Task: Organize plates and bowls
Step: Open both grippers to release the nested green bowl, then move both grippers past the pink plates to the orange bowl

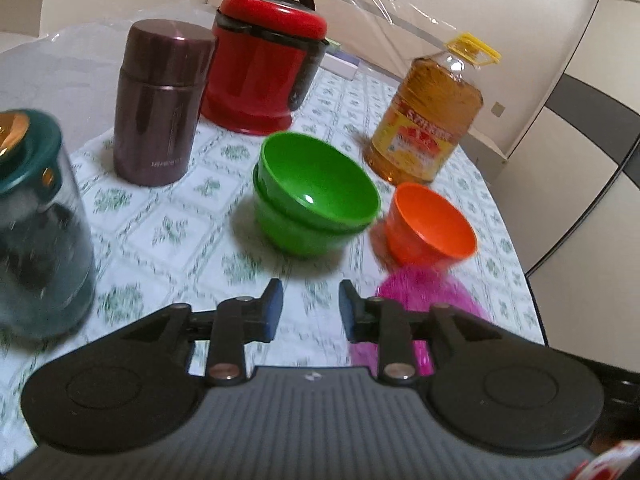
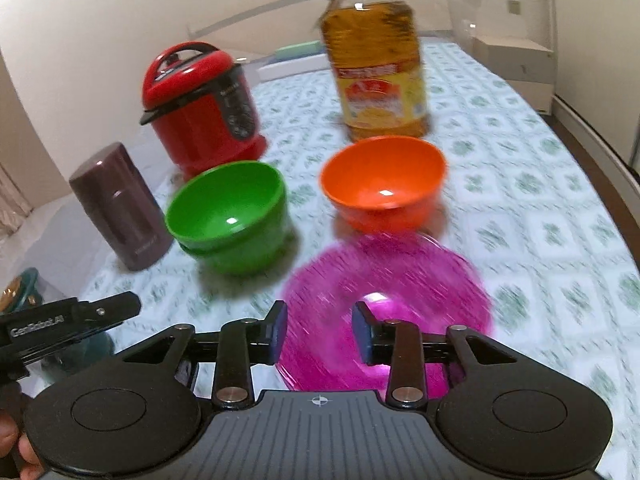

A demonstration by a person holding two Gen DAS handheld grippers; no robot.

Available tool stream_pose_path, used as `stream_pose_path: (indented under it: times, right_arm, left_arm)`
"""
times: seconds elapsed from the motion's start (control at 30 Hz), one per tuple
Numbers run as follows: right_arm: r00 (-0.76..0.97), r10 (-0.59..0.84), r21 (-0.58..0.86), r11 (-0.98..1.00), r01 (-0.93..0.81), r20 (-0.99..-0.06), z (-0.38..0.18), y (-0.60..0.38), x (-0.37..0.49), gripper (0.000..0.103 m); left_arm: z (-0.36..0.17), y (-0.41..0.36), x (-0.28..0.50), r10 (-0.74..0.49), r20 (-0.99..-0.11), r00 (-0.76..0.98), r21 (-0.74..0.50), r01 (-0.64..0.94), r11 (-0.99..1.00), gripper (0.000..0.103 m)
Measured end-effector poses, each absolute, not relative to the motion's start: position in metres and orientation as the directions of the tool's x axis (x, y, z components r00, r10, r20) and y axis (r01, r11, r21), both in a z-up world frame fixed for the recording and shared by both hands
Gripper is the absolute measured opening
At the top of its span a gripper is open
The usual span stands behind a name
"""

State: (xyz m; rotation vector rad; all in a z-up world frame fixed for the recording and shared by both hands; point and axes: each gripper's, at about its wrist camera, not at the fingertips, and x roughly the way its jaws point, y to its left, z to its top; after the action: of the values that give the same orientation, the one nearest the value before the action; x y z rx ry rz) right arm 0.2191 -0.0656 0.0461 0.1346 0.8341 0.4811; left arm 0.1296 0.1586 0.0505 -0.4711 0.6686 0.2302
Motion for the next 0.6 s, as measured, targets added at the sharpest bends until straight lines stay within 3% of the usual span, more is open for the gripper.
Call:
stream_pose_path:
  times: [0.27, 0.6]
  right_arm:
    - [0.571, 0.423, 0.278, 0.903, -0.326, -0.703, 0.047, -0.092, 0.191, 0.039]
    - [0.573, 0.402, 0.261, 0.913, -0.314, -0.714, 0.046, -0.106, 0.180, 0.039]
  left_arm:
    - [0.053, 0.126, 0.113, 0.094, -0.641, 0.762, -0.262, -0.332, 0.906, 0.036]
    - [0.055, 0.095, 0.115, 0.102, -0.632, 0.769, -0.176, -0.270, 0.947, 0.036]
